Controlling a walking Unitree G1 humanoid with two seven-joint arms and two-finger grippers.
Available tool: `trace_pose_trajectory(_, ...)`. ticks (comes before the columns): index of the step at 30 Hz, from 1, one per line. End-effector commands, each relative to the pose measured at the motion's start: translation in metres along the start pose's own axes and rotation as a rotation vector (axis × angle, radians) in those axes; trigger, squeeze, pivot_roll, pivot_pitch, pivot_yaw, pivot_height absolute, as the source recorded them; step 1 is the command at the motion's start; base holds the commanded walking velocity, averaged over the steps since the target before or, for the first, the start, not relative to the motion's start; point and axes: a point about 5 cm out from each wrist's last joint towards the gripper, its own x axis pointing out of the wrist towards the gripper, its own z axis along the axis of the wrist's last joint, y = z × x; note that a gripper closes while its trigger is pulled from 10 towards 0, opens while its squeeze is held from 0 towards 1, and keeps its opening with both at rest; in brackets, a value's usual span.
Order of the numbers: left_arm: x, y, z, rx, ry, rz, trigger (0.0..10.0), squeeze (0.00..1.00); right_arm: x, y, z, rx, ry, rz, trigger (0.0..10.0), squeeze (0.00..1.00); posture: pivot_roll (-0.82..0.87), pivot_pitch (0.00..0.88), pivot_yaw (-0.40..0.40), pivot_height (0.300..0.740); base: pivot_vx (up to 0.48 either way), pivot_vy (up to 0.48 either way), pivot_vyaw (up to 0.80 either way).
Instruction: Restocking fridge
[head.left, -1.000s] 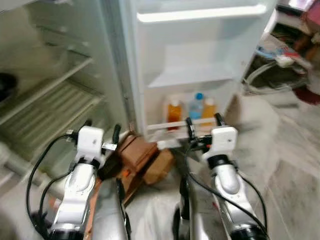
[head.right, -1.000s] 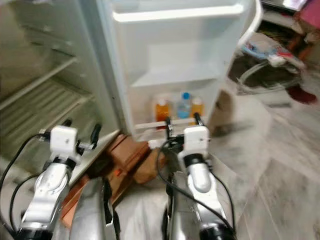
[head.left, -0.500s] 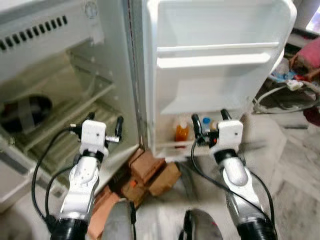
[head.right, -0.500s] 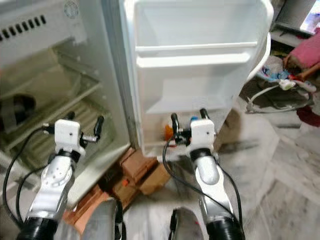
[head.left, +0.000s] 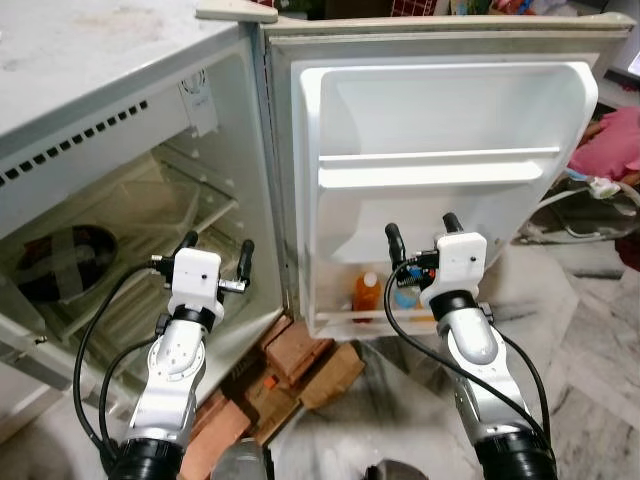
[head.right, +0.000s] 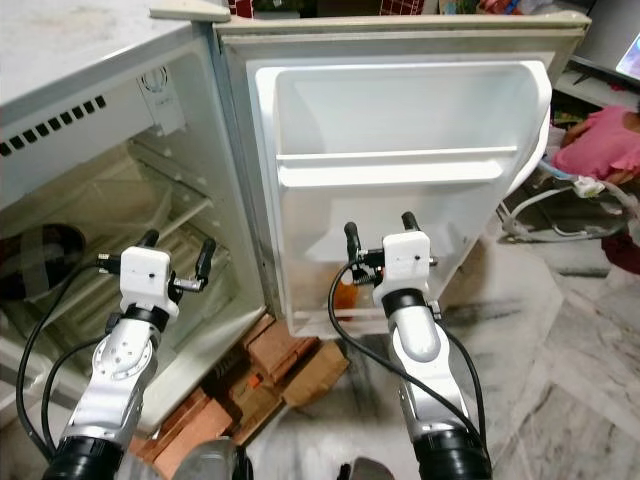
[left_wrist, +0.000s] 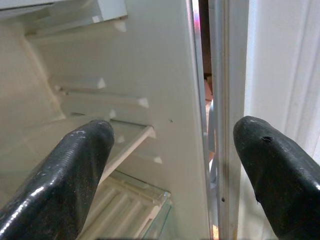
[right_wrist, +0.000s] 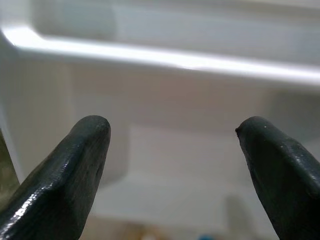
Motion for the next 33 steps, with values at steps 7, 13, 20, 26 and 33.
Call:
trace_pose_trajectory(7, -0.003, -0.001, -0.005, 0.012, 0.008, 0.003, 10.0, 0.0, -0.008, -0.002, -0.017, 0.037, 0.102, -0.02, 10.0, 0.0, -0.02, 0.0, -0.011, 0.74, 0.0, -0.418, 0.0)
trace_pose_trajectory(13, -0.001, -0.001, -0.005, 0.02, 0.008, 0.001, 10.0, 0.0, -0.006, 0.001, -0.019, 0.033, 0.125, -0.004, 10.0, 0.0, -0.02, 0.0, -0.009, 0.74, 0.0, -0.48, 0.0)
trace_pose_trajectory(20, -0.002, -0.001, -0.005, 0.023, 0.006, -0.004, 10.0, 0.0, -0.004, 0.002, -0.017, 0.037, 0.119, 0.004, 10.0, 0.0, -0.02, 0.0, -0.008, 0.74, 0.0, -0.48, 0.0)
trace_pose_trajectory(26, -0.002, -0.001, -0.005, 0.029, 0.004, -0.005, 10.0, 0.0, -0.002, 0.004, -0.015, 0.01, 0.108, 0.024, 10.0, 0.0, -0.02, 0.0, -0.008, 0.74, 0.0, -0.48, 0.0)
trace_pose_trajectory(33, -0.002, -0.002, -0.005, 0.028, 0.004, -0.013, 10.0, 0.0, 0.0, 0.009, -0.011, -0.001, 0.075, 0.064, 10.0, 0.0, -0.02, 0.0, -0.009, 0.74, 0.0, -0.48, 0.24)
